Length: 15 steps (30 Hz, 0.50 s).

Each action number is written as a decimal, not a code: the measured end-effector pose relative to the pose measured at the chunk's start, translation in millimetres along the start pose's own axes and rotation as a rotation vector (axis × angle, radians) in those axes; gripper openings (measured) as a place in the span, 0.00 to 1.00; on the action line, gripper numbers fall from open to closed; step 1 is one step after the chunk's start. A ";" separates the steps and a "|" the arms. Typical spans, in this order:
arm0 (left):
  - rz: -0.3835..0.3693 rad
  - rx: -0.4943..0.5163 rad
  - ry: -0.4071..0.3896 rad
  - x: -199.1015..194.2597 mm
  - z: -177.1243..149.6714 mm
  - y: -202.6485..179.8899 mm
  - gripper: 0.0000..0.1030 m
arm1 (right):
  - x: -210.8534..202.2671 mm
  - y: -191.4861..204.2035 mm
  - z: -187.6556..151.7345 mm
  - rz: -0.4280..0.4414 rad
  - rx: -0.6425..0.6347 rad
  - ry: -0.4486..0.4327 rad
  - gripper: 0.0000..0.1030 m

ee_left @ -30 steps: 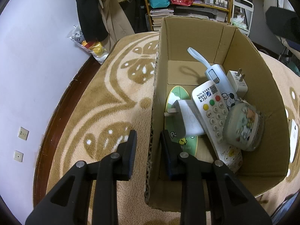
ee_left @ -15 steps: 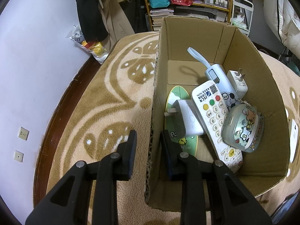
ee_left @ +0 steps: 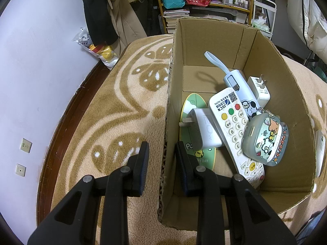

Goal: Organize rigid objects
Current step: 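Move the right gripper to the white wall plate and grasp it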

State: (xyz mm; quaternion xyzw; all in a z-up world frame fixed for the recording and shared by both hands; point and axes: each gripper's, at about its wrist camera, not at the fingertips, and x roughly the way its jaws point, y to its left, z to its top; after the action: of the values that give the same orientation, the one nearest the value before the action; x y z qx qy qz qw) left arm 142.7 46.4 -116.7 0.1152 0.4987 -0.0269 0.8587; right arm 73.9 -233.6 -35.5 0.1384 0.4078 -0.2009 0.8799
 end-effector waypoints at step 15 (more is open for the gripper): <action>0.000 0.000 0.000 -0.1 0.1 -0.4 0.26 | 60.3 -52.7 -53.0 -0.019 0.238 0.285 1.00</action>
State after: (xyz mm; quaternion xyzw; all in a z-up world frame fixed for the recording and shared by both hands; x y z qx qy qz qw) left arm 142.7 46.0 -116.6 0.1155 0.4987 -0.0269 0.8586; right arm 49.6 -273.0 -119.7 0.2647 0.5027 -0.2345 0.7888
